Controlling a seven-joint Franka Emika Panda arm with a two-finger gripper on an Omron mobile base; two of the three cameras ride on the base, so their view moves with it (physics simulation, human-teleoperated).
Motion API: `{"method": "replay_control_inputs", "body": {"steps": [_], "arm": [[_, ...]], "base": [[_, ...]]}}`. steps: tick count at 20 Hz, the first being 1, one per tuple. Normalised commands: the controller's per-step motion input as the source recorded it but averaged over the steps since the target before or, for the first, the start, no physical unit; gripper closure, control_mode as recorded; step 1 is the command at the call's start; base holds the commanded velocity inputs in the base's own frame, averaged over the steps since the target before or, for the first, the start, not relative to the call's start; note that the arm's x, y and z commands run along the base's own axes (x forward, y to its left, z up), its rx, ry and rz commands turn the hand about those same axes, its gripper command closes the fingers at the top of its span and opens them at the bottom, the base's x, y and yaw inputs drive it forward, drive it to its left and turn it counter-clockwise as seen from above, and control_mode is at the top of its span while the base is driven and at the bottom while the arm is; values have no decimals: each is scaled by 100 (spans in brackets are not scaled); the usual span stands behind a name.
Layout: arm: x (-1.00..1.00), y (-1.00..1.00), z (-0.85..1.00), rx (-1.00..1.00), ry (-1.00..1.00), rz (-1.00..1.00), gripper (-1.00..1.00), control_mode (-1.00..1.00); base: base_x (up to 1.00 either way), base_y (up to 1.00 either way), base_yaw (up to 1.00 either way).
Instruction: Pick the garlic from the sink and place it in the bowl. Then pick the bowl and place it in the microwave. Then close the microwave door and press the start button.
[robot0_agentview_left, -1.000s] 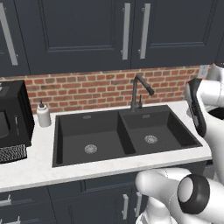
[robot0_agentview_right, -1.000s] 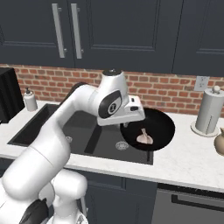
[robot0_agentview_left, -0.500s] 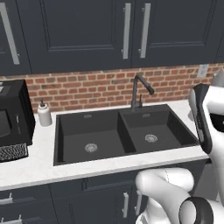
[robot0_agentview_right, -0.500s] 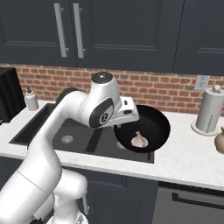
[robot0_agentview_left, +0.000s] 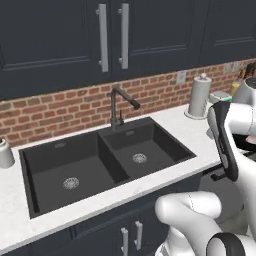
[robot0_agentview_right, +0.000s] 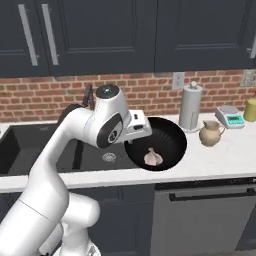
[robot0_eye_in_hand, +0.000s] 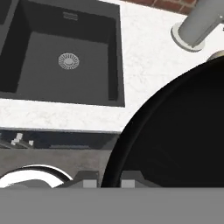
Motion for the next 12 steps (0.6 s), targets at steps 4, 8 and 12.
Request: {"method": "replay_control_inputs", "body": {"steps": [4,8,12], "arm": [[0,0,0,0,0,0,100,100],[0,0,0,0,0,0,100,100],[0,0,0,0,0,0,100,100]], "base": [[-10,0,-72],[0,-17,-68],[0,-52,-55]]}}
